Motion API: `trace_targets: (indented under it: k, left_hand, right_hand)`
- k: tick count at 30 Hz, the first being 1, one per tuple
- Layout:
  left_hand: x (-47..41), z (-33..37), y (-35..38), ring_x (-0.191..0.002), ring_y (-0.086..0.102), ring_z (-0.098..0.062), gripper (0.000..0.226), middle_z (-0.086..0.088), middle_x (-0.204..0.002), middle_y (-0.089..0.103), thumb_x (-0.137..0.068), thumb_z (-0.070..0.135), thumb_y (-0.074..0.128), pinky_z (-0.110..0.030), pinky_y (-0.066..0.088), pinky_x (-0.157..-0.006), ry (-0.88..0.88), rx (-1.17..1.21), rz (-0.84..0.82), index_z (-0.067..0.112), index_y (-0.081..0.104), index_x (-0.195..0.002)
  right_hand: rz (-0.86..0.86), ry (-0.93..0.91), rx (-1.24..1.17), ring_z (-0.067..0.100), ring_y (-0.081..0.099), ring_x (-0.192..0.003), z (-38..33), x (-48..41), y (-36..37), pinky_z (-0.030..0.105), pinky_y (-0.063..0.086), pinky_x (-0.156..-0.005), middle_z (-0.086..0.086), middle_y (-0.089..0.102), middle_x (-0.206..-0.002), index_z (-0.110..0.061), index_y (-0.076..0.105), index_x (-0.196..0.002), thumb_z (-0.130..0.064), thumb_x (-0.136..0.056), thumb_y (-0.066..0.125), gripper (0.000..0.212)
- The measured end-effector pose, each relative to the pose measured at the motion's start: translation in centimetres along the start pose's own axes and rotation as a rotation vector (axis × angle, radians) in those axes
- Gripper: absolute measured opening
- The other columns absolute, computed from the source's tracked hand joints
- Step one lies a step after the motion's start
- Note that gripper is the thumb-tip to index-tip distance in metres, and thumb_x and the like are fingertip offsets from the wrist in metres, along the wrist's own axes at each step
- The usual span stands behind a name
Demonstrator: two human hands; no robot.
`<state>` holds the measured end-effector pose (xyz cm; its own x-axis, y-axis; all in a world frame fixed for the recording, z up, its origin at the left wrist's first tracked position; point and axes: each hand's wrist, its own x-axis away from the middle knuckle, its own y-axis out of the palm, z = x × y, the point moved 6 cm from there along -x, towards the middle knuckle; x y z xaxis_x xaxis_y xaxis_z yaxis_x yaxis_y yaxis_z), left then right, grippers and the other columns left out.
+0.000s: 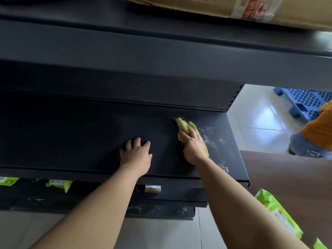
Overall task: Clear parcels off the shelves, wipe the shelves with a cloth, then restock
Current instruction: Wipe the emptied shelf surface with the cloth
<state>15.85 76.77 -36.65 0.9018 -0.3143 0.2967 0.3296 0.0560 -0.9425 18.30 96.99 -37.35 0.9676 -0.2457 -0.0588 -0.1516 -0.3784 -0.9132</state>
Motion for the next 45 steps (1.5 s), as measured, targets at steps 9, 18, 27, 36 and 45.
trace_targets:
  k: [9,18,27,36,45]
  left_hand:
    - [-1.8,-0.2,-0.6,-0.143,0.012,-0.029,0.057,0.0,-0.157,0.012,-0.097,0.043,0.042,-0.05,0.023,-0.112,0.044,0.019,-0.007,0.03,0.022,-0.149]
    - [-5.2,-0.6,-1.5,-0.144,0.012,-0.025,0.057,0.006,-0.158,0.012,-0.097,0.046,0.038,-0.049,0.024,-0.111,0.084,-0.013,0.013,0.034,0.018,-0.149]
    - [-6.3,-0.5,-1.3,-0.144,0.012,-0.026,0.056,0.006,-0.158,0.012,-0.097,0.046,0.038,-0.049,0.023,-0.11,0.08,-0.008,0.002,0.034,0.019,-0.149]
    - [-6.4,0.1,-1.5,-0.142,0.014,-0.028,0.054,0.007,-0.157,0.016,-0.096,0.044,0.04,-0.053,0.021,-0.11,0.053,0.018,0.067,0.038,0.024,-0.147]
    - [-6.1,4.7,-0.4,-0.144,0.005,-0.032,0.049,0.006,-0.159,0.012,-0.099,0.039,0.039,-0.06,0.011,-0.113,0.122,0.079,0.003,0.038,0.026,-0.146]
  right_hand:
    - [0.002,-0.054,-0.135,0.027,0.022,-0.144,-3.8,-0.6,1.2,0.032,0.018,-0.117,0.004,0.032,-0.154,-0.016,0.057,-0.133,0.0,-0.083,0.049,0.053]
    - [-0.17,-0.125,0.012,0.021,0.004,-0.148,-6.8,-8.1,3.8,0.031,0.006,-0.12,-0.006,0.009,-0.16,-0.029,0.036,-0.147,-0.012,-0.09,0.046,0.06]
    - [0.197,0.307,-0.188,0.022,0.02,-0.144,2.9,-8.1,-1.1,0.031,0.02,-0.117,0.0,0.028,-0.154,-0.024,0.05,-0.136,-0.006,-0.085,0.049,0.054]
    - [-0.074,-0.078,-0.004,0.025,-0.002,-0.148,-6.2,-9.9,4.1,0.033,0.004,-0.121,0.0,0.0,-0.161,-0.03,0.034,-0.147,-0.024,-0.096,0.041,0.052]
    - [0.04,0.165,-0.006,0.022,-0.003,-0.148,3.3,-8.4,-0.8,0.035,0.008,-0.12,0.002,0.005,-0.161,-0.033,0.036,-0.143,-0.019,-0.094,0.042,0.052]
